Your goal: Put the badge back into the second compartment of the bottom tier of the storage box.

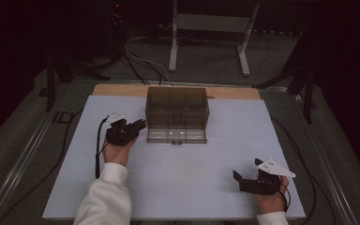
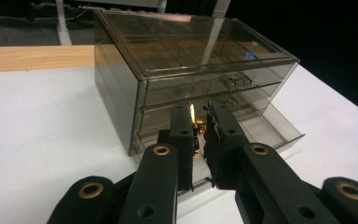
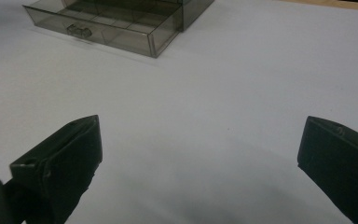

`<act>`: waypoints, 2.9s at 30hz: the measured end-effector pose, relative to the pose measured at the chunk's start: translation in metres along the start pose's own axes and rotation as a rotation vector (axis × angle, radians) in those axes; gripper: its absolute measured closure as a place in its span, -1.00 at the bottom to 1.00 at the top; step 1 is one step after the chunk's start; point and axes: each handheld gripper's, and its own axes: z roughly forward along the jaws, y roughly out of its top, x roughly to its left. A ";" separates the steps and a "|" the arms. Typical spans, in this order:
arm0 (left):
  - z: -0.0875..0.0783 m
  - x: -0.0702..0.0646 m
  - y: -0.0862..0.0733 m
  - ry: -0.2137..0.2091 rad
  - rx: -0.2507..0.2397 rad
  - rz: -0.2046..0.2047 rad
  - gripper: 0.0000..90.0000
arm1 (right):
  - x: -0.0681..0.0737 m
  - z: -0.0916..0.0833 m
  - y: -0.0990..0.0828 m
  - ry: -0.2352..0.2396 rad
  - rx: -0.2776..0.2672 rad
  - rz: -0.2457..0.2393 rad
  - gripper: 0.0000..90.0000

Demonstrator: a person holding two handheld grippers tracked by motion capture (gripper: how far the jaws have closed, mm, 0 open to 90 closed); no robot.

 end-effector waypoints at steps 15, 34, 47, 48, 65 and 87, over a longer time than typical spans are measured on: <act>0.016 -0.010 0.008 -0.002 0.017 0.033 0.83 | 0.000 0.000 0.000 0.002 0.001 -0.001 -1.00; 0.031 -0.016 0.014 0.001 0.042 0.068 0.83 | -0.001 0.001 0.000 0.004 0.003 -0.001 -1.00; 0.042 -0.021 0.015 0.002 0.059 0.087 0.83 | 0.000 0.001 0.000 0.005 0.005 -0.002 -1.00; 0.043 -0.021 0.015 0.003 0.063 0.089 0.83 | 0.000 0.001 0.000 0.005 0.005 -0.003 -1.00; 0.057 -0.026 0.012 0.004 0.085 0.099 0.83 | -0.001 0.002 0.000 0.005 0.007 -0.003 -1.00; 0.075 -0.038 0.012 -0.005 0.106 0.125 0.83 | -0.002 0.001 -0.001 0.005 0.008 -0.003 -1.00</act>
